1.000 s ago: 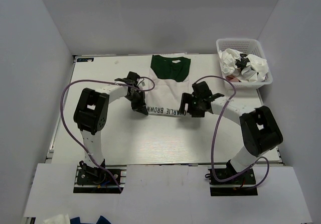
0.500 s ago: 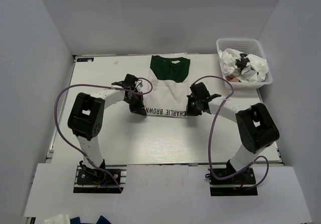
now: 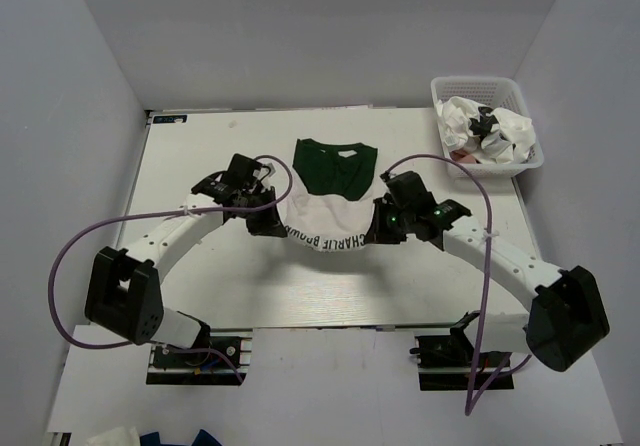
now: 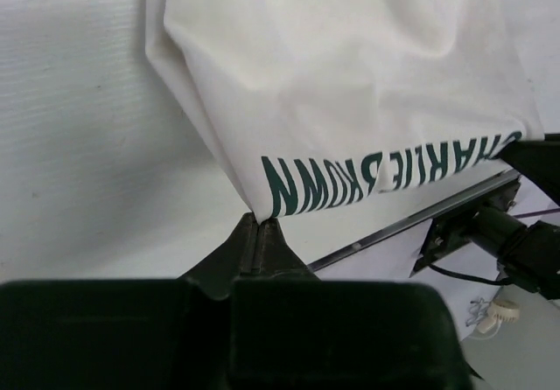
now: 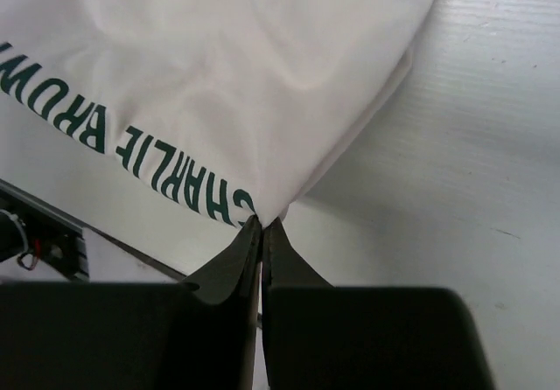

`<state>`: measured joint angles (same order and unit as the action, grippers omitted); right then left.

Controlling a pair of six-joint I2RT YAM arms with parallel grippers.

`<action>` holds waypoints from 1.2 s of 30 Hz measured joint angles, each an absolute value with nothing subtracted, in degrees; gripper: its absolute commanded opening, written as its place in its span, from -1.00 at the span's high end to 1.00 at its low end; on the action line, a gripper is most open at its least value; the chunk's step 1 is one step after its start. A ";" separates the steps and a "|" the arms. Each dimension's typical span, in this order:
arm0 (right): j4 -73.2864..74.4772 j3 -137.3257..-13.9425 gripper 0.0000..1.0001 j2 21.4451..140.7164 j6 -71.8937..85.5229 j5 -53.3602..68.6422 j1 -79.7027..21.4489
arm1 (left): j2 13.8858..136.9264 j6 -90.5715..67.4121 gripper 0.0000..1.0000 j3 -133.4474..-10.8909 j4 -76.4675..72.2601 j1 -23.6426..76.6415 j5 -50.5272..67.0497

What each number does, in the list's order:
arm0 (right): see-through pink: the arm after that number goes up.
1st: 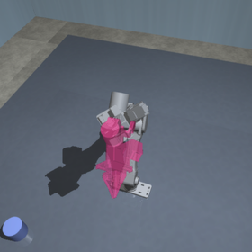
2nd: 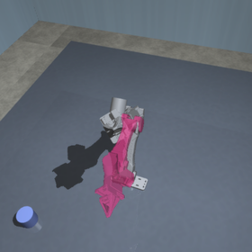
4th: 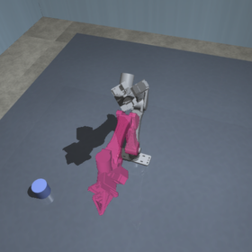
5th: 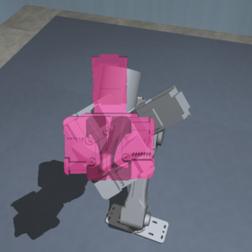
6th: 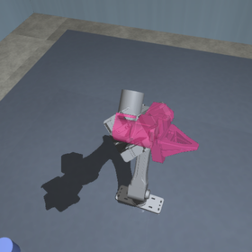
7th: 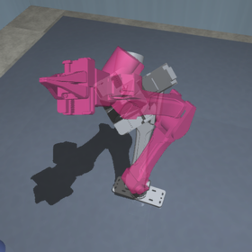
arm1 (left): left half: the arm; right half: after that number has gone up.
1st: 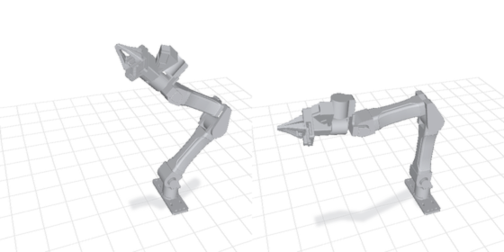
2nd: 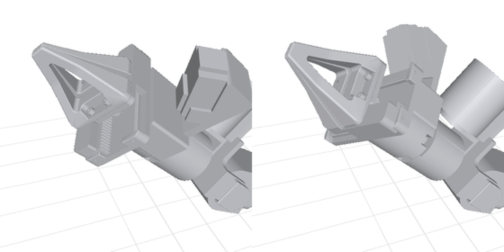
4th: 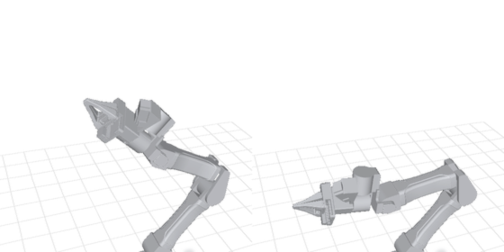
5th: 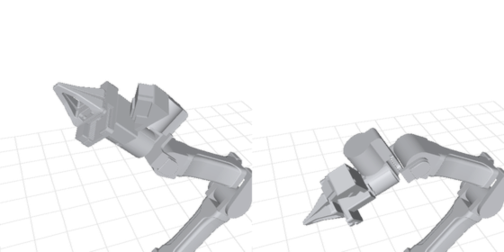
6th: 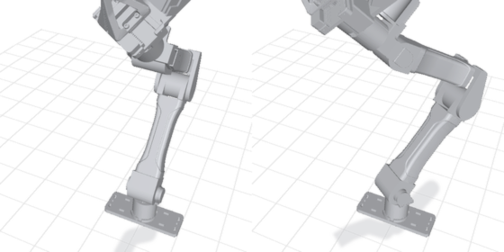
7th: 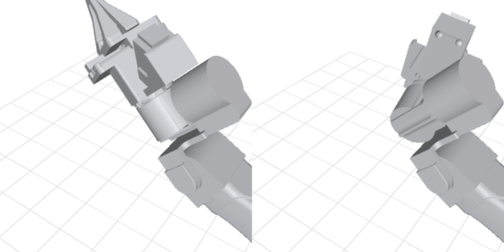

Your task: Fold and stack the t-shirts

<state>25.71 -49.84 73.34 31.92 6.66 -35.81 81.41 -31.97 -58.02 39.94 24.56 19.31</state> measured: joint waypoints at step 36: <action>16.91 -100.75 0.99 119.63 31.97 7.73 -14.98 | 136.64 -32.91 0.87 -128.95 34.72 17.17 13.02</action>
<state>16.91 -100.75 119.63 31.97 7.73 -14.98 136.64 -32.91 -128.95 34.72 17.17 13.02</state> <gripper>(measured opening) 0.014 0.008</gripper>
